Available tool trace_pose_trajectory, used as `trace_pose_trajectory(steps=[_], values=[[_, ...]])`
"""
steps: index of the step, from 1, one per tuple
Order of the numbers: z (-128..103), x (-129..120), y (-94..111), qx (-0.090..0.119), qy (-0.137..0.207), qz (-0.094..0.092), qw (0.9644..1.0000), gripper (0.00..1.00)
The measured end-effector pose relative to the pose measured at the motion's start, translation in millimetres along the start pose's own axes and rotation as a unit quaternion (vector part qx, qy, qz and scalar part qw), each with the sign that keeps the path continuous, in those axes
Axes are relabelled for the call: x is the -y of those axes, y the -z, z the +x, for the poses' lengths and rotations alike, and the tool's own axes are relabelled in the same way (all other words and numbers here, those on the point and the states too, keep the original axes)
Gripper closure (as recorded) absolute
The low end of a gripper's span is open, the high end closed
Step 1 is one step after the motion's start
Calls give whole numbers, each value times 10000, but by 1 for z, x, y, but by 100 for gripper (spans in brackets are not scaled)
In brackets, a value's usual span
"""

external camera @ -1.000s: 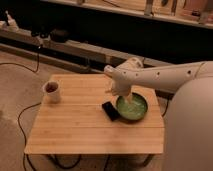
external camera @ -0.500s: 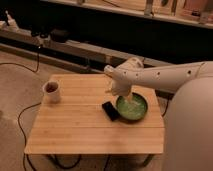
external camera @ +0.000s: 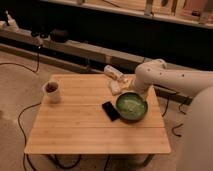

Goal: Drag the ceramic bowl in a circle

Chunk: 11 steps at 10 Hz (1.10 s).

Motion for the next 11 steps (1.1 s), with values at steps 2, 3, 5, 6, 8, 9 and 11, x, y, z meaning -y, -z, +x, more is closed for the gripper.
trace_pose_trajectory(steps=[2, 3, 5, 6, 8, 9, 11], values=[[9, -18, 5, 117, -81, 50, 9999, 20], [9, -19, 5, 124, -84, 55, 9999, 20], [8, -16, 4, 125, -40, 40, 9999, 20], [7, -23, 2, 160, -10, -96, 9998, 20], [4, -43, -4, 234, -79, -393, 9989, 20], [3, -54, -8, 263, -187, -534, 9981, 20], [1, -67, -16, 319, -378, -622, 9968, 20]])
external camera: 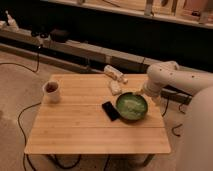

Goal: Drag the ceramic bowl in a circle

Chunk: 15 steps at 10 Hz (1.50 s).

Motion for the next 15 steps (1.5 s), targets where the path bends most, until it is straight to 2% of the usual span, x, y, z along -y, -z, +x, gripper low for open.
trace_pose_trajectory(steps=[5, 9, 11, 13, 15], values=[[-5, -18, -41, 300, -215, -92, 9993, 20], [-4, -14, -61, 276, -235, 14, 9993, 22], [-24, 7, -80, 359, -47, 79, 9993, 39], [-48, 25, -99, 569, 102, 84, 9983, 59], [-54, 30, -106, 681, 58, 81, 9976, 79]])
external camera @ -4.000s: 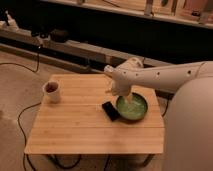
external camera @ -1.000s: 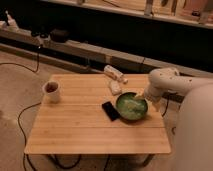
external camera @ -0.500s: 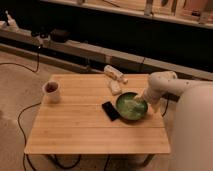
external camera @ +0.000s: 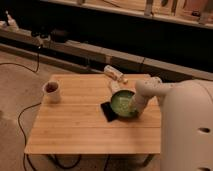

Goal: Drag the ceramic bowl in a circle

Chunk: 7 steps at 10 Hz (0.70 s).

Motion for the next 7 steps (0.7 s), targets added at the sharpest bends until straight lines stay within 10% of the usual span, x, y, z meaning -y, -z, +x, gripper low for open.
trace_pose_trajectory(steps=[7], values=[[49, -12, 72, -913, -256, 225, 9952, 86]])
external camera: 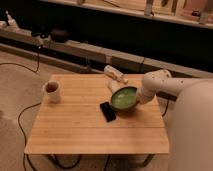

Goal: Drag the ceramic bowl in a circle

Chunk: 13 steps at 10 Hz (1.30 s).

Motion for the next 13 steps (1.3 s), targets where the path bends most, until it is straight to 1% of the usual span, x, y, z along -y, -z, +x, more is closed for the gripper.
trace_pose_trajectory(steps=[1, 3, 4, 5, 6, 7, 8, 9, 10, 12, 13], values=[[3, -12, 1, -29, -169, -11, 9999, 86], [-8, -45, -9, 95, -492, -88, 9987, 86], [-16, -56, -13, 155, -560, -130, 9982, 86], [-30, -69, -19, 256, -610, -190, 9976, 86], [-46, -75, -25, 365, -599, -226, 9973, 86], [-65, -76, -29, 468, -496, -234, 9974, 86], [-84, -67, -30, 551, -303, -192, 9978, 86], [-96, -56, -30, 582, -106, -143, 9981, 86], [-105, -40, -29, 571, 159, -73, 9982, 86], [-111, -4, -27, 469, 659, 38, 9967, 86], [-109, 12, -27, 401, 848, 84, 9956, 86]])
